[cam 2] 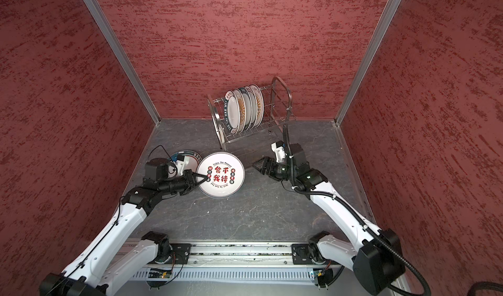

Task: Unload the plates from the dish rack
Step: Place the plate among the plates.

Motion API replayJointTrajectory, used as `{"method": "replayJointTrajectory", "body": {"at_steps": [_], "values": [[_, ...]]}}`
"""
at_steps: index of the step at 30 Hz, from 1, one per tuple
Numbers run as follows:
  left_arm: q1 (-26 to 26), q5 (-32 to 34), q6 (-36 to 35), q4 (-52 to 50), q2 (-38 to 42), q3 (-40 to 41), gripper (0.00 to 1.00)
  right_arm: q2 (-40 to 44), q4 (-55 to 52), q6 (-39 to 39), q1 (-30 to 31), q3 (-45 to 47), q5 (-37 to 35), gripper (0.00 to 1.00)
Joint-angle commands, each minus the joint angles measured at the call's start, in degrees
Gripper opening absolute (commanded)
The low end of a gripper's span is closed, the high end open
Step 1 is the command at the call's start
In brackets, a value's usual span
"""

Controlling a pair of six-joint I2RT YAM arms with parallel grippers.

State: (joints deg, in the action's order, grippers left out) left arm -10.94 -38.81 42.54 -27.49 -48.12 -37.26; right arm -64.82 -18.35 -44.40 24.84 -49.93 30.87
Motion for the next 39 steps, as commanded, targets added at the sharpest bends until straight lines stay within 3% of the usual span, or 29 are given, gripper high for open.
{"method": "replayJointTrajectory", "body": {"at_steps": [1,26,33,39], "values": [[1.67,-2.72,-1.42,-2.15,2.77,0.05,0.0,1.35,-6.08,3.08,-2.15,-2.31,-3.29,0.75],[25.09,-8.99,-6.94,-16.32,5.75,-1.11,0.0,1.82,-20.59,13.2,-12.33,-10.49,-11.73,0.77],[31.35,-9.31,-6.88,-15.48,3.34,-1.51,0.0,1.71,-20.15,13.65,-13.29,-9.81,-12.03,0.77],[35.75,-5.32,-7.17,-14.75,0.31,-1.68,0.0,2.06,-20.49,14.51,-14.0,-9.42,-13.71,0.77]]}}
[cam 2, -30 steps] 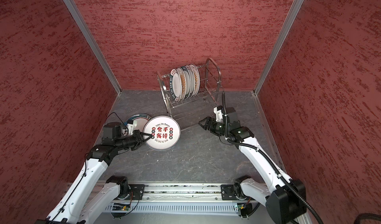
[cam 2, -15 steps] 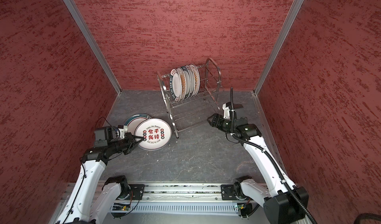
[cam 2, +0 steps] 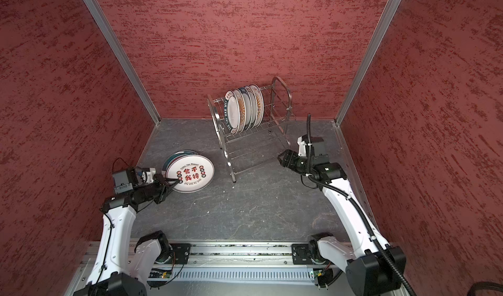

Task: Unload the plates from the dish rack
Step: Place the plate among the plates.

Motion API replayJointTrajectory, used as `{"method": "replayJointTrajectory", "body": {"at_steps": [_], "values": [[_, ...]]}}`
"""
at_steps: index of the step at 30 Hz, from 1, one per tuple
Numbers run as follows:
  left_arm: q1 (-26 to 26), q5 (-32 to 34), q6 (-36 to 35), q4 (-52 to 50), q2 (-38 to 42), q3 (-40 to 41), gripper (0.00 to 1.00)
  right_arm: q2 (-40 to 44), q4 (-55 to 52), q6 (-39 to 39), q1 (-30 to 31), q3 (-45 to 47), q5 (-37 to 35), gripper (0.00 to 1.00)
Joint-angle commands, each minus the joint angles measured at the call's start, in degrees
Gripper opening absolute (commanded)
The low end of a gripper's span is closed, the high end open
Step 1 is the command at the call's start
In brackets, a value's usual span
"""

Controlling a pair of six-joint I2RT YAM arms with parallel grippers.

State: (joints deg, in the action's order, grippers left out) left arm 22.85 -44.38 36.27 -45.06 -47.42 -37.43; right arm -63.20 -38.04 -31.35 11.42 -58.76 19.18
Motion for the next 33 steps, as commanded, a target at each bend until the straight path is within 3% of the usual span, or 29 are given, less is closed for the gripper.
{"method": "replayJointTrajectory", "body": {"at_steps": [1,8,33], "values": [[2.88,0.64,-0.9,3.05,-0.86,-1.58,0.0,0.53,-0.89,1.68,-0.73,-0.5,-2.28,0.77],[7.63,3.15,-1.05,7.05,-5.33,-1.68,0.0,1.5,-2.16,2.91,-2.51,-0.04,-3.1,0.77],[7.59,10.27,-1.1,18.45,-20.82,-1.2,0.0,2.2,-4.52,4.39,-4.55,-1.64,-4.2,0.78]]}}
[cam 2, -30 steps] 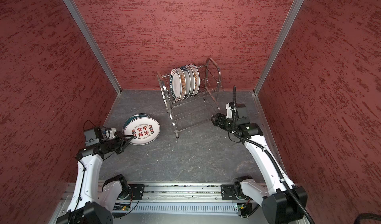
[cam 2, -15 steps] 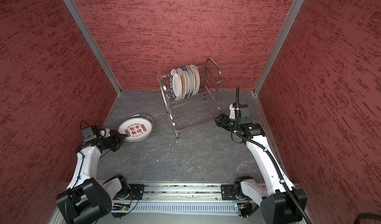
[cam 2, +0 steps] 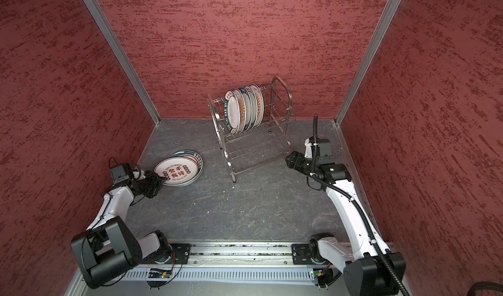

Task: Unload the plates from the dish rack
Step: Place the plate among the plates.

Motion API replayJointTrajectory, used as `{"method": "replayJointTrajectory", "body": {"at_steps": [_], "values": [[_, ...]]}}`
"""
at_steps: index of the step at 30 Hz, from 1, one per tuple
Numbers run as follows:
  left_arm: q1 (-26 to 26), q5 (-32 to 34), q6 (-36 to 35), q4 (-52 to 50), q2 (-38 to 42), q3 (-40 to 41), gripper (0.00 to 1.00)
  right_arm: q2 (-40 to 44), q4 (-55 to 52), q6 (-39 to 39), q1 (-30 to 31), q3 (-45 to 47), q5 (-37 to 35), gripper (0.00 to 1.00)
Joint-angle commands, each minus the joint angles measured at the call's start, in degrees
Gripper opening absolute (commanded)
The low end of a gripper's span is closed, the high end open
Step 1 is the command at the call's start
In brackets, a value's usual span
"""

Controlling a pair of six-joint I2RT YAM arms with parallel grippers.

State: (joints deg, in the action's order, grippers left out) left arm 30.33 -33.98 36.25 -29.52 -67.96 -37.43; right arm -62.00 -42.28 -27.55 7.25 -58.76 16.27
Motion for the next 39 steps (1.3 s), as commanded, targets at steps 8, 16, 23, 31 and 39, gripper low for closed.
{"method": "replayJointTrajectory", "body": {"at_steps": [8,16,23,31,39], "values": [[-0.29,-0.44,-1.67,3.44,-3.95,-1.58,0.03,1.24,0.23,-0.22,-0.45,-1.28,-0.46,0.78],[-3.54,3.16,-1.62,1.72,-6.09,-3.28,0.17,1.19,0.44,-0.4,-0.46,-0.31,-0.53,0.78],[-4.92,5.23,-1.8,0.11,-7.64,-4.74,0.23,1.09,1.12,-0.48,-0.4,-0.04,0.1,0.78],[-5.97,7.47,-2.54,-2.67,-10.26,-6.48,0.33,0.78,1.48,-0.35,-0.4,0.21,0.38,0.78],[-6.68,8.57,-2.81,-3.4,-11.21,-7.27,0.47,0.65,2.01,-0.55,-0.43,0.31,0.78,0.78]]}}
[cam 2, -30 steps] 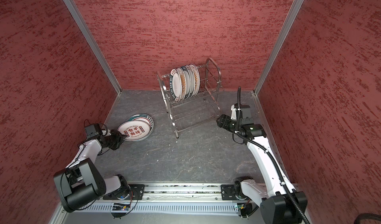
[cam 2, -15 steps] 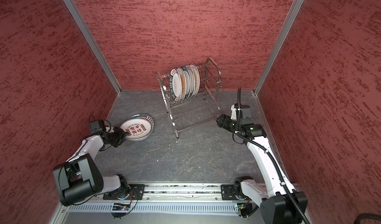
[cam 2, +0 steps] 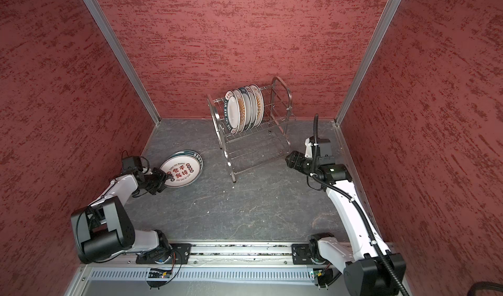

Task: Unload the plates from the dish rack
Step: Place the plate among the plates.

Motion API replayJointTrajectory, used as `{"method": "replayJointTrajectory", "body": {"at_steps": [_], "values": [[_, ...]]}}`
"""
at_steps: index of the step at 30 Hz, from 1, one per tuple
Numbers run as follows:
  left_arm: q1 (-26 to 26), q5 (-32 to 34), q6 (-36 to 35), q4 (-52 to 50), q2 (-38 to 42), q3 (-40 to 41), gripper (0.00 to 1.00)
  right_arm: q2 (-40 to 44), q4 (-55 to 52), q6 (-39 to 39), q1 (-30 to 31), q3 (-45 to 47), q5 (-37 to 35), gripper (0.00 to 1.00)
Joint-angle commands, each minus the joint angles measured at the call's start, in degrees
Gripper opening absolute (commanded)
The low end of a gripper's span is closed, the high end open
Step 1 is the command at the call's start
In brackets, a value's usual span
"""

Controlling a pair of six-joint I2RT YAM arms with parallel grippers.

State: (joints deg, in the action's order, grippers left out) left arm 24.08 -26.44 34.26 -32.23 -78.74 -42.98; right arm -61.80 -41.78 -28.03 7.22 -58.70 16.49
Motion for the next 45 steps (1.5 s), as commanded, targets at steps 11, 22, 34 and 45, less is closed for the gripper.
{"method": "replayJointTrajectory", "body": {"at_steps": [11,22,34,45], "values": [[-2.34,3.99,-0.86,-3.31,-2.01,-4.48,0.51,0.19,1.94,-0.01,-0.43,0.73,0.91,0.78],[-2.98,5.85,-1.46,-6.12,-4.4,-7.08,0.61,0.36,1.96,0.26,-0.38,0.94,0.87,0.78],[-4.4,6.68,-1.9,-7.76,-7.7,-10.35,0.71,0.54,1.55,0.6,-0.41,1.04,0.3,0.79],[-5.12,7.09,-2.44,-8.99,-9.8,-13.51,0.78,0.79,1.49,1.05,-0.42,1.13,-0.14,0.8]]}}
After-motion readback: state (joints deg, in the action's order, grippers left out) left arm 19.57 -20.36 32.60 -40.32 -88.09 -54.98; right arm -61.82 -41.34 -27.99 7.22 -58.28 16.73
